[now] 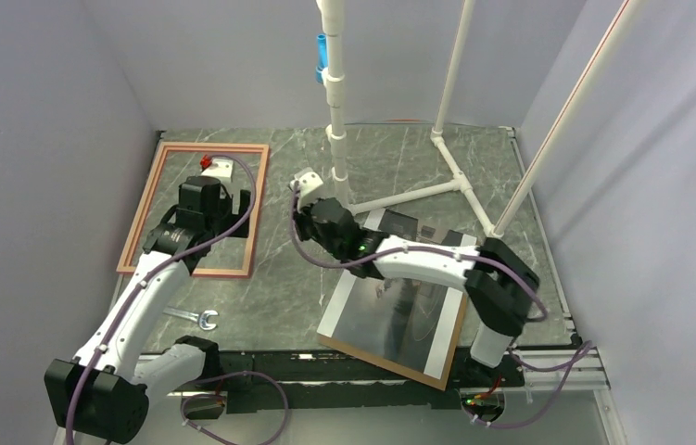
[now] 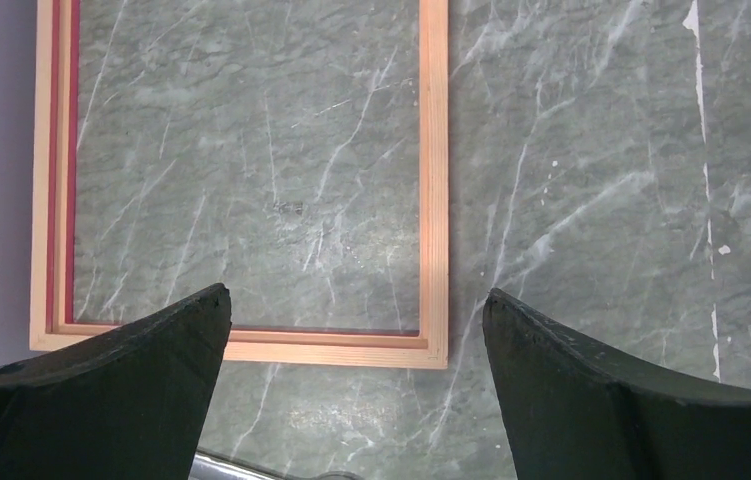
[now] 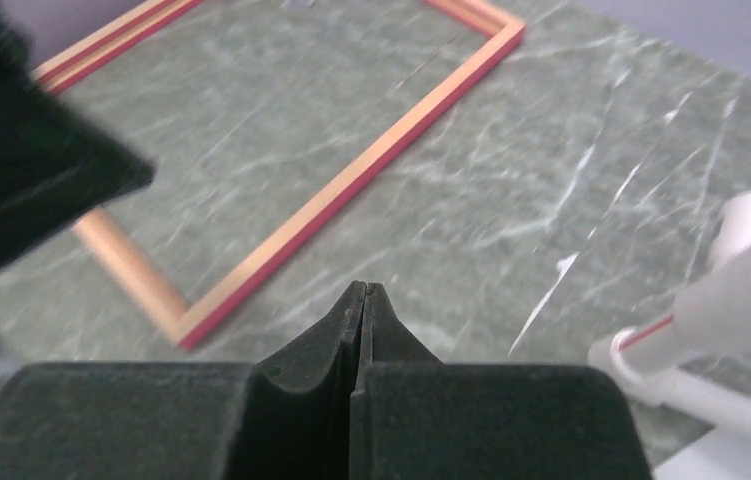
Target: Put the photo into the frame
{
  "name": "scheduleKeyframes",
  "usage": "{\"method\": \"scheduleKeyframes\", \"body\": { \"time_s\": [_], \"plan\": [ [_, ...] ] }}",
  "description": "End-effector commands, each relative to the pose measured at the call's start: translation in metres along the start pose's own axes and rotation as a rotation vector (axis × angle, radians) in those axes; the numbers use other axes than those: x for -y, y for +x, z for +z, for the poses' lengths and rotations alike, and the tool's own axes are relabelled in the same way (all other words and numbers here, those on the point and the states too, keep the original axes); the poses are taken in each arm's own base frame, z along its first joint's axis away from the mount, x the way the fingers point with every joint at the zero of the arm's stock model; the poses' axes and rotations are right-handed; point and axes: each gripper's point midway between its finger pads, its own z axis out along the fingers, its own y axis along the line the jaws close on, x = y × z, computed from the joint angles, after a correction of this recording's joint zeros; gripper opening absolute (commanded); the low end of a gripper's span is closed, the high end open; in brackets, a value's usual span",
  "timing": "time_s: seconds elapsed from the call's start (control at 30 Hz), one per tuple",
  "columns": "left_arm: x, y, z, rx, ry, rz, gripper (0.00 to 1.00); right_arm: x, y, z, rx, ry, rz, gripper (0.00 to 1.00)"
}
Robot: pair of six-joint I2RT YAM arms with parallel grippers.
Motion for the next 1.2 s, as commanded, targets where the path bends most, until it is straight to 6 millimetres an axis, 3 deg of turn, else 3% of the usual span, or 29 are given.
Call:
{"method": "scheduleKeyframes", "body": {
  "time_s": [0.0, 0.2, 0.3, 0.43, 0.63, 0.9, 1.17],
  "plan": [
    [-0.008, -0.007, 0.000, 0.026, -0.019, -0.056, 1.00, 0.038, -0.062, 0.034, 0.199, 0.267, -0.010, 0.00],
    [-0.010, -0.005, 0.003, 0.011, -0.003, -0.079, 0.99, 0.081, -0.040, 0.066, 0.112, 0.497, -0.094, 0.00],
    [-0.013, -0.004, 0.003, 0.012, -0.012, -0.083, 0.99, 0.111, -0.031, 0.065, 0.089, 0.545, -0.034, 0.00],
    [-0.012, -0.003, 0.004, 0.008, -0.006, -0.083, 0.99, 0.156, -0.018, 0.053, 0.056, 0.627, 0.038, 0.00],
    [-0.011, -0.004, 0.004, 0.008, 0.002, -0.085, 0.99, 0.207, -0.018, 0.024, 0.066, 0.773, 0.039, 0.00],
    [-0.010, -0.003, 0.005, 0.006, 0.006, -0.084, 0.99, 0.257, -0.015, -0.011, 0.075, 0.973, 0.085, 0.00],
    [-0.010, -0.002, 0.005, 0.004, 0.009, -0.081, 0.99, 0.294, -0.012, -0.023, 0.063, 1.021, 0.121, 0.00]
  ]
}}
